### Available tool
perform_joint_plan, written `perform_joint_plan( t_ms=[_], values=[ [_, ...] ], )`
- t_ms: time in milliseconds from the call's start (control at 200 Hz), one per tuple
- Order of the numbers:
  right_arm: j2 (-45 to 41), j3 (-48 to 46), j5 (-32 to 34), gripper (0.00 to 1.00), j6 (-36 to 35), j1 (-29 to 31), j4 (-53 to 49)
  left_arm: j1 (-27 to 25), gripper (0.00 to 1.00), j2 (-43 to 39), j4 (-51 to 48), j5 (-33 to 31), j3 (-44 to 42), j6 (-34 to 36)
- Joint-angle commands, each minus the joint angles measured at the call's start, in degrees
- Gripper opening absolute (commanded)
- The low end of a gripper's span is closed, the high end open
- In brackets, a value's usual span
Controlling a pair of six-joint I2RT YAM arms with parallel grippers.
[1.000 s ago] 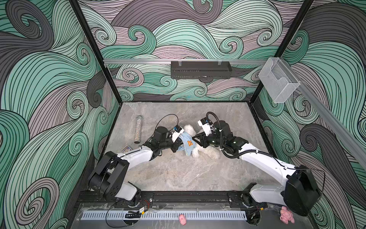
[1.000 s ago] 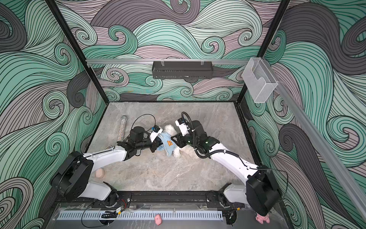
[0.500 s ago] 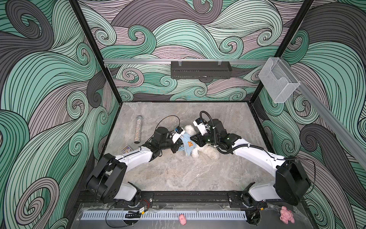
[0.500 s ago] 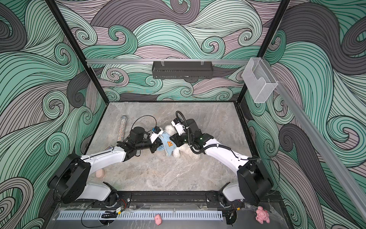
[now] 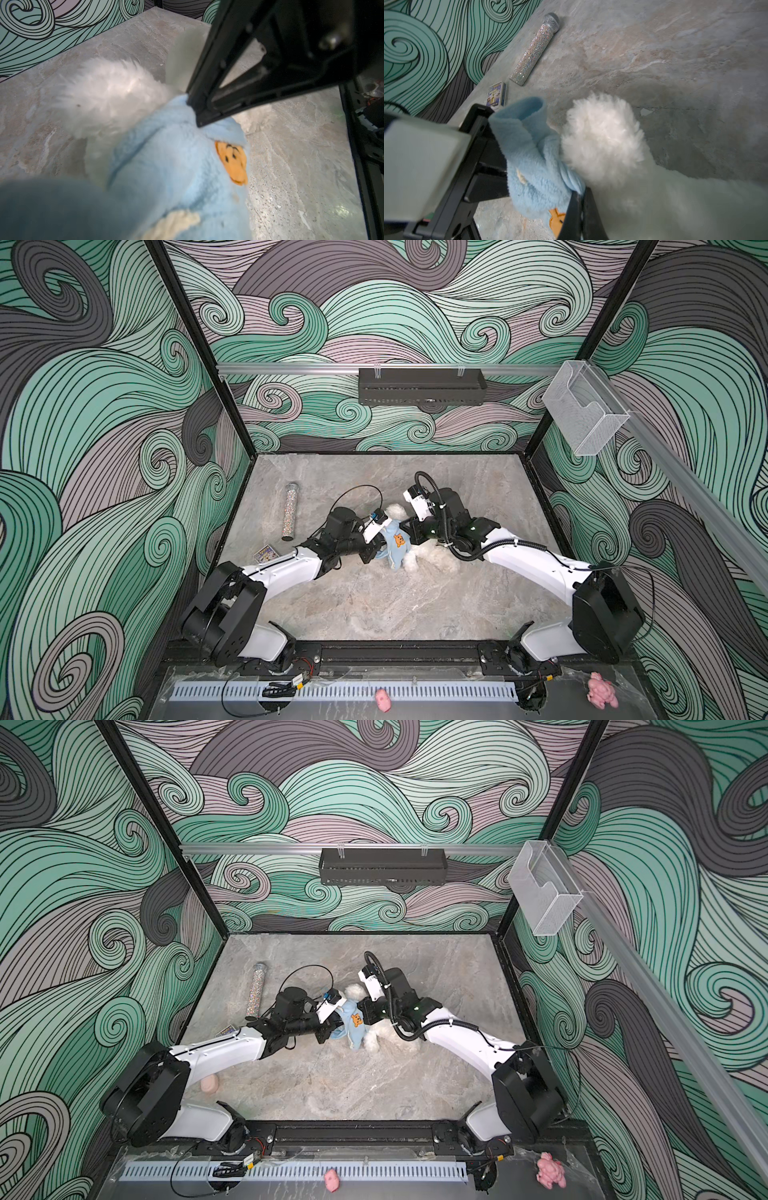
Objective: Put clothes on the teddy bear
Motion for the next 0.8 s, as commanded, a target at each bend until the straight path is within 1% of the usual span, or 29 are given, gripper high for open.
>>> perform_joint_plan(
  t_ms=[0,100,255,360,505,535,635,685,790],
  values=[
    [-4.63,-2.57,4.77,0.00,9.30,-4.54,7.28,-2.68,0.00,1.92,-5.95,-1.90,2.53,6.95],
    [-6.04,-5.89,3.10,0.00,15.41,-8.88,11.25,-5.12,0.00,2.57,-9.11,-3.92,3.37,10.55],
    [-4.88,-8.43,1.50,0.00,19.27,-11.97,12.28,-8.33,0.00,2.57,-9.95,-5.06,3.59,13.62],
    [-4.11,-10.99,1.26,0.00,21.62,-14.15,13.32,-8.92,0.00,1.52,-7.40,-3.51,2.81,12.77],
    [-4.08,-15.26,-2.45,0.00,26.00,-20.05,17.39,-8.93,0.00,0.75,-5.93,-2.07,0.99,12.37],
    [-4.20,-15.59,-3.10,0.00,26.24,-21.18,17.33,-8.93,0.00,-1.10,-6.08,-2.07,0.86,12.38],
    [-4.72,-16.47,-4.79,0.00,26.42,-24.77,16.50,-8.93,0.00,-2.24,-6.16,-2.03,-0.05,12.12],
    [-4.83,-16.89,-5.43,0.00,26.44,-25.95,16.09,-8.93,0.00,-3.00,-5.58,-2.43,-0.66,10.73],
    [-3.99,-18.00,-7.07,0.00,26.44,-26.47,15.78,-8.81,0.00,-5.19,0.18,-2.51,-3.57,7.17]
  ],
)
